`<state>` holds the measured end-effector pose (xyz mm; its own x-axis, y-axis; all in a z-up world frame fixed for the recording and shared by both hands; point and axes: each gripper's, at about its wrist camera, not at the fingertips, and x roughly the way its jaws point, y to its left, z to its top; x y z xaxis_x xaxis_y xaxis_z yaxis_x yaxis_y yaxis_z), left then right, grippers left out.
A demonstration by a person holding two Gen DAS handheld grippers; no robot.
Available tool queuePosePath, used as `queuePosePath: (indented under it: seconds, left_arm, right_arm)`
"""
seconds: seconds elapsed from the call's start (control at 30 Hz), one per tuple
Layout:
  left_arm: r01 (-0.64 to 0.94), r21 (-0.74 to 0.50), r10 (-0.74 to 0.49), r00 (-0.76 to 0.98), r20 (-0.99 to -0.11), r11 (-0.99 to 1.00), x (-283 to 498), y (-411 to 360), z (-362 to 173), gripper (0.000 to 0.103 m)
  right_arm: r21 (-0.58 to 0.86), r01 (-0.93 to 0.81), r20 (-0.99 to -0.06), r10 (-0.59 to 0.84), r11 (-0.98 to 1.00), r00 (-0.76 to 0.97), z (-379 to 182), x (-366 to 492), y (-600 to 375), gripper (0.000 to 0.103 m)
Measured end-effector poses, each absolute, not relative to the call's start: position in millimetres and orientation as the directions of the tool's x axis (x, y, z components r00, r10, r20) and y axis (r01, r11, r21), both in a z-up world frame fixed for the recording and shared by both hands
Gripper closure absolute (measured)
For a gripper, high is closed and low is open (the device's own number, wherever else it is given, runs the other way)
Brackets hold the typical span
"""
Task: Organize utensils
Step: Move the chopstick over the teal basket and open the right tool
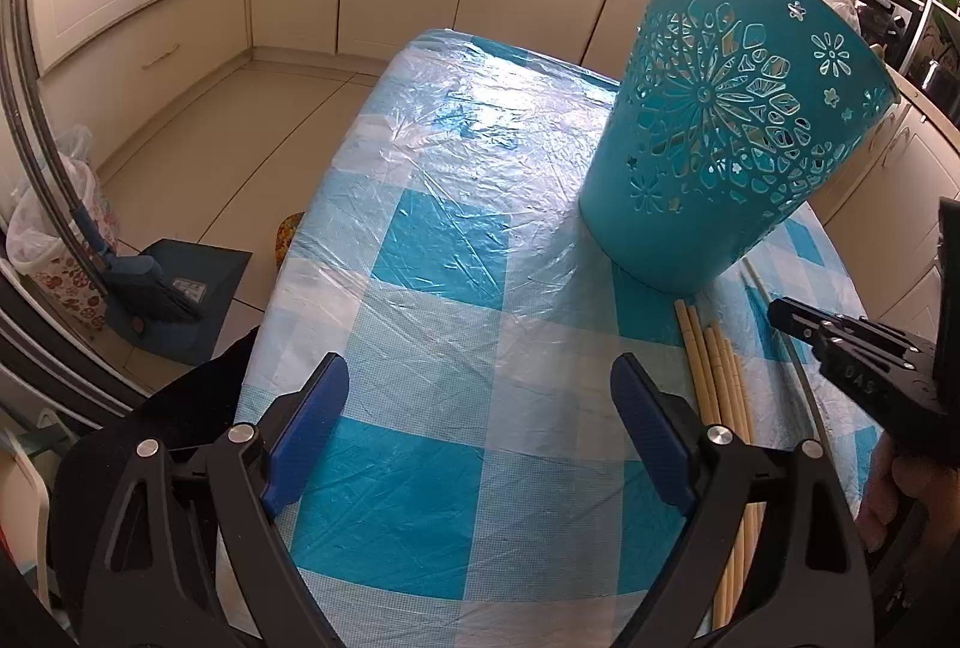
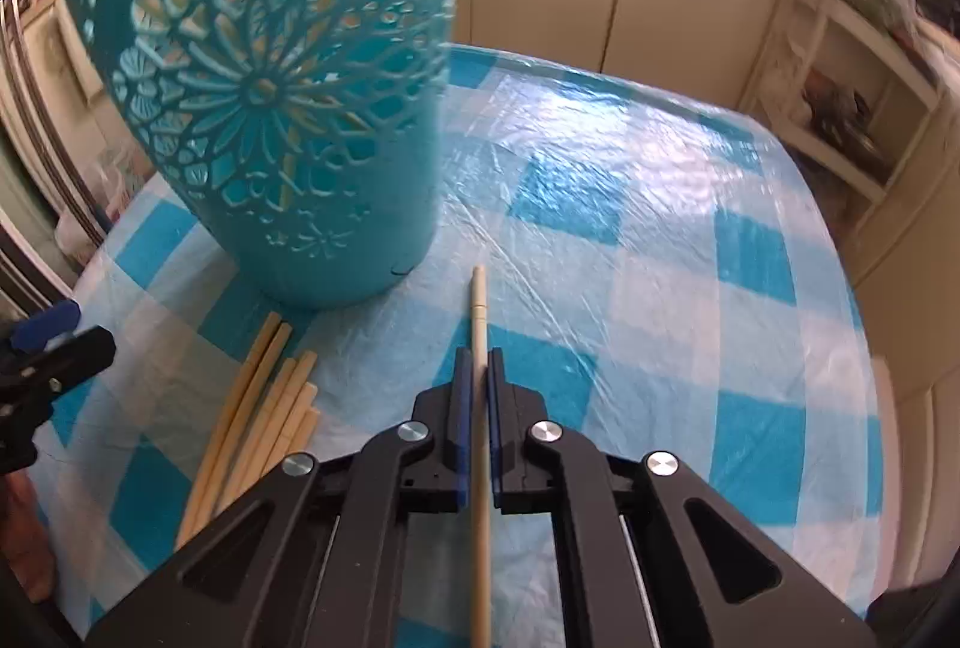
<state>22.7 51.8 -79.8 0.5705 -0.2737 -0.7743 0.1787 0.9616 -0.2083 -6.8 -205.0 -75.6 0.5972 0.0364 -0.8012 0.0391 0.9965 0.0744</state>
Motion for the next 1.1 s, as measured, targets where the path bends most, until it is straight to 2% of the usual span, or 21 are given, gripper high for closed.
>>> queuePosePath:
  seconds: [0.07,0.13,0.2,0.3,0.4,0.43,0.53,0.73,1.0,1.03,1.1]
  left_arm:
    - [0.179,-0.212,-0.277,0.571,-0.773,0.961,22.9,52.4,-79.9,0.018]
    - [0.178,-0.212,-0.277,0.571,-0.773,0.961,22.9,52.1,-79.9,0.017]
    - [0.179,-0.209,-0.274,0.57,-0.774,0.961,22.9,51.5,-79.9,0.017]
    - [0.179,-0.212,-0.276,0.57,-0.774,0.961,23.0,51.1,-80.0,0.017]
    - [0.179,-0.217,-0.281,0.569,-0.773,0.96,23.0,51.4,-79.9,0.017]
    - [0.179,-0.218,-0.282,0.569,-0.772,0.959,23.0,51.7,-79.9,0.017]
    - [0.179,-0.228,-0.29,0.57,-0.769,0.957,23.0,52.9,-79.8,0.017]
    - [0.179,-0.247,-0.305,0.57,-0.763,0.952,23.1,55.6,-79.6,0.017]
    - [0.178,-0.259,-0.314,0.57,-0.759,0.949,23.0,57.2,-79.7,0.017]
    - [0.178,-0.259,-0.314,0.57,-0.759,0.949,22.9,57.2,-79.7,0.017]
    - [0.178,-0.258,-0.313,0.57,-0.759,0.95,23.2,57.2,-79.7,0.017]
  right_arm:
    - [0.17,0.079,-0.759,0.079,0.982,0.646,-52.2,-19.5,-217.1,0.097]
    - [0.263,0.086,-0.68,0.122,0.961,0.723,-14.0,-35.5,-226.2,0.097]
    - [0.331,0.044,-0.561,0.16,0.942,0.812,31.4,-44.0,-231.5,0.097]
    - [0.365,-0.021,-0.393,0.174,0.931,0.903,88.9,-29.3,-226.9,0.097]
    - [0.39,-0.074,-0.252,0.184,0.918,0.95,117.6,-4.8,-215.5,0.097]
    - [0.397,-0.076,-0.231,0.18,0.915,0.956,118.6,5.6,-214.2,0.097]
    - [0.409,-0.062,-0.213,0.162,0.91,0.964,115.6,32.7,-201.1,0.097]
    - [0.378,-0.028,-0.278,0.142,0.925,0.95,95.2,66.0,-194.7,0.097]
    - [0.355,-0.025,-0.335,0.152,0.935,0.93,84.0,63.0,-191.1,0.096]
    - [0.354,-0.029,-0.341,0.158,0.935,0.927,83.8,61.6,-191.1,0.095]
    - [0.348,-0.034,-0.343,0.161,0.937,0.925,85.1,51.2,-190.2,0.085]
